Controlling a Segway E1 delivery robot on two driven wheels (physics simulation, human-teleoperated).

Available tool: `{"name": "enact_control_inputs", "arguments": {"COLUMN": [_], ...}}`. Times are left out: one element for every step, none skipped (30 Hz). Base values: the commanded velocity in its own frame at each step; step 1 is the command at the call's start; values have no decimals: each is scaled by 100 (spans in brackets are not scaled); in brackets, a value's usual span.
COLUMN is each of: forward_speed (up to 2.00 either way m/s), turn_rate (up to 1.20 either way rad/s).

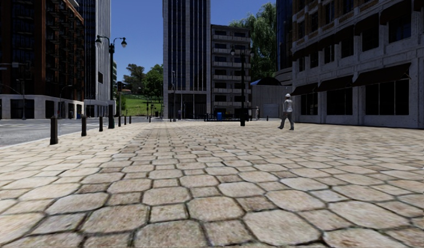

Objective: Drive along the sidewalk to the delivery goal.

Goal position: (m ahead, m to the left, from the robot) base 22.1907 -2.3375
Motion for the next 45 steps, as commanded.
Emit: {"name": "enact_control_inputs", "arguments": {"forward_speed": [200, 200, 200, 200, 200, 200, 200, 200, 200, 200, 200, 200, 200, 200, 200, 200, 200, 200, 200, 200, 200, 200, 200, 200, 200, 200, 200, 200, 200, 200, 200, 200, 200, 200, 200, 200, 200, 200, 200, 200, 200, 200, 200, 200, 200], "turn_rate": [0, 0, 0, 0, 0, 0, 0, 0, 0, 0, 0, 0, 0, 0, 0, 0, 0, 0, 0, 0, 0, 0, 0, 0, 0, 0, 0, 0, 0, 0, 0, 0, 0, 0, 0, 0, 0, 0, 0, 0, 0, 0, 0, 0, 0]}}
